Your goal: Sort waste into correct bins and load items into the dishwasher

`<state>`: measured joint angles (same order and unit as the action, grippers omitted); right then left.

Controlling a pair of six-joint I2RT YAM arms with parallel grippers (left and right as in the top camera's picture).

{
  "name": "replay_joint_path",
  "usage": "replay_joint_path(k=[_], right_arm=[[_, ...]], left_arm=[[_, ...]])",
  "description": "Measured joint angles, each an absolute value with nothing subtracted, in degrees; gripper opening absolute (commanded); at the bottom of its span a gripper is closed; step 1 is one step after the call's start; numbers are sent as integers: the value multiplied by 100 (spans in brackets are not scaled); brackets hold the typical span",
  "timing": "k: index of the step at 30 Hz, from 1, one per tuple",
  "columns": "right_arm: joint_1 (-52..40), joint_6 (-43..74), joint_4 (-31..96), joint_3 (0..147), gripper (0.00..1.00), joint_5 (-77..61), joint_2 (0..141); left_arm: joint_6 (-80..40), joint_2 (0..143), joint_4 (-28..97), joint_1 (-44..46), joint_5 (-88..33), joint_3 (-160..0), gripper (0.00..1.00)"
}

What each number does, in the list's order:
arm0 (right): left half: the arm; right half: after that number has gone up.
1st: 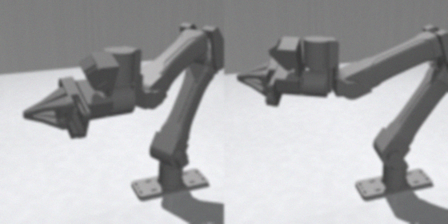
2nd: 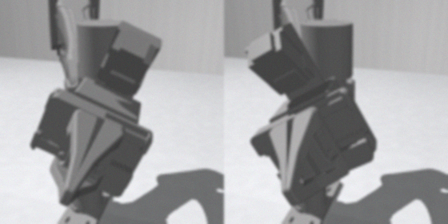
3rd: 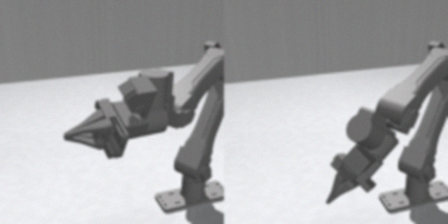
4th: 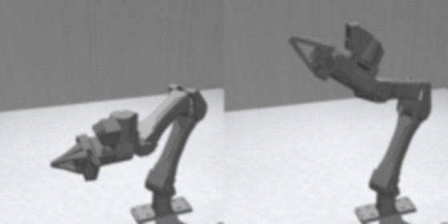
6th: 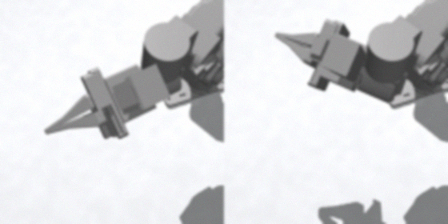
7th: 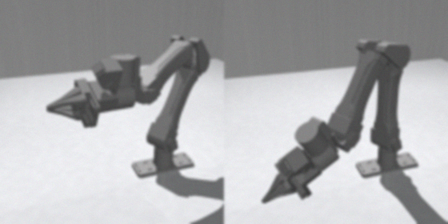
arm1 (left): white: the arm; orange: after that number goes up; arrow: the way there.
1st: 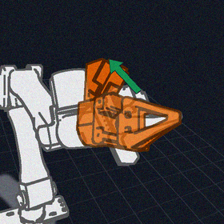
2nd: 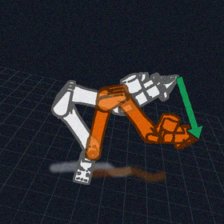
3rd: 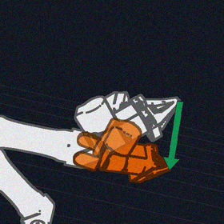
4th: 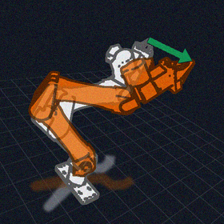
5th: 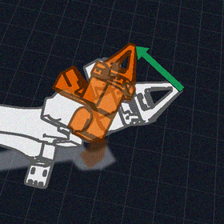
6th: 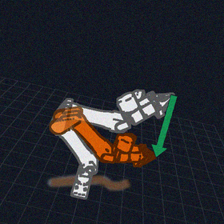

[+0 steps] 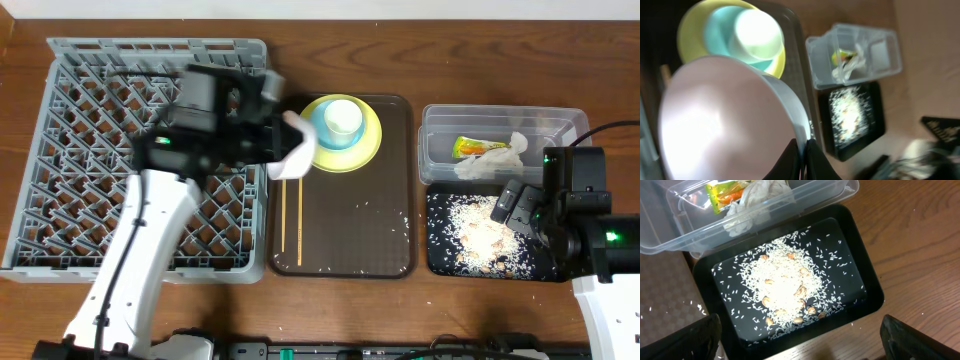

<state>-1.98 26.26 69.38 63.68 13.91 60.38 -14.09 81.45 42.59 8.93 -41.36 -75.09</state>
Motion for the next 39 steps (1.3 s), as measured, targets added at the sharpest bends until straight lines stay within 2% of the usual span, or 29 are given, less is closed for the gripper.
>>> replay_joint_path(k=[4, 10, 22, 23, 24, 25, 26, 28, 30, 39], right_arm=[[-198, 2626, 6941, 6368, 99, 1393, 6038], [-198, 2626, 6938, 6368, 99, 1391, 6038], [-198, 2626, 6938, 6368, 99, 1393, 6038], [-198, 2626, 6941, 6368, 99, 1391, 6038], [-198, 2626, 6941, 6368, 99, 1391, 6038], [-198, 2626, 6941, 6368, 99, 1393, 6038], [-198, 2626, 6938, 6368, 99, 1391, 6038], [-198, 2626, 6941, 6368, 99, 1391, 6038], [-198, 2626, 6938, 6368, 99, 1391, 6038], [-198, 2626, 6941, 6368, 99, 1391, 6038]], left_arm=[[-1133, 8145, 4720, 464, -4674, -7502, 7], [-707, 8145, 5061, 777, -4818, -7258, 7], [-917, 8145, 4292, 2650, -3356, -6073, 8], [-998, 8145, 4204, 2832, -3181, -6003, 13], [-1076, 8145, 4101, 3015, -2993, -5951, 28], [-1151, 8145, 4016, 3190, -2818, -5924, 39], [-1219, 8147, 3909, 3363, -2663, -5911, 46], [-1345, 8147, 3621, 3736, -2342, -5907, 52], [-1431, 8147, 3326, 4097, -2032, -5902, 68], [-1505, 8401, 2202, 5363, -16, -5896, 69]])
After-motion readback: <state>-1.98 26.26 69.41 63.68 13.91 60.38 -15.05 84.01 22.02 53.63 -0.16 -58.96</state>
